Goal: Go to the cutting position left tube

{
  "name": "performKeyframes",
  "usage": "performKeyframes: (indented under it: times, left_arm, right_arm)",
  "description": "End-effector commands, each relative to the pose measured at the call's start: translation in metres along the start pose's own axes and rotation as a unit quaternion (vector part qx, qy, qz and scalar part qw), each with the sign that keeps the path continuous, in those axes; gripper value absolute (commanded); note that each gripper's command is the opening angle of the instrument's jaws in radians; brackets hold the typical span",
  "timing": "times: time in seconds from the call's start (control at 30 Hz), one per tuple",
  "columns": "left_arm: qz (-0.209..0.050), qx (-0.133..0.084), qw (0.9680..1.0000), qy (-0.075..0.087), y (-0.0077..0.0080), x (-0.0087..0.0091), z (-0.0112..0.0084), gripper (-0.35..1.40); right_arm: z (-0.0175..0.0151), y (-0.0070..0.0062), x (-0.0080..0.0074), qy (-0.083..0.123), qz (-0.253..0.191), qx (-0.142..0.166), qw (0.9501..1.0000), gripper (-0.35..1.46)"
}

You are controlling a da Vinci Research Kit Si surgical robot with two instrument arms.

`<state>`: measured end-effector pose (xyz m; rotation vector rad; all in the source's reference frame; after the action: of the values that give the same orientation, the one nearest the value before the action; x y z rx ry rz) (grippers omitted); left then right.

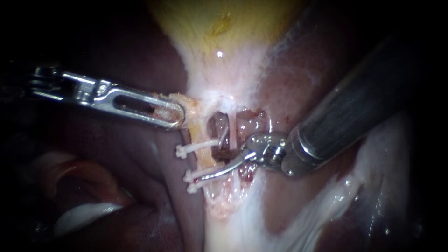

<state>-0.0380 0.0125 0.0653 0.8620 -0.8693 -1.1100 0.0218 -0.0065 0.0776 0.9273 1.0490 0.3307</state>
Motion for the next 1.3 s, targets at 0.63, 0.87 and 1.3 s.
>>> performKeyframes:
  times: [0.63,0.87,1.3]
  left_arm:
    - [0.0,0.0,1.0,0.0,0.0001,0.0,0.0002,-0.35]
    - [0.0,0.0,1.0,0.0,0.0001,-0.0001,0.0002,-0.35]
    - [0.0,0.0,1.0,0.0,0.0002,-0.0001,0.0003,-0.35]
  right_arm:
    - [0.0036,0.0006,0.0015,0.01,-0.018,-0.023,0.9995,1.26]
    - [0.004,0.0008,0.0018,0.015,-0.024,-0.027,0.9992,1.26]
    - [0.0042,0.0009,0.0018,0.017,-0.03,-0.029,0.999,1.28]
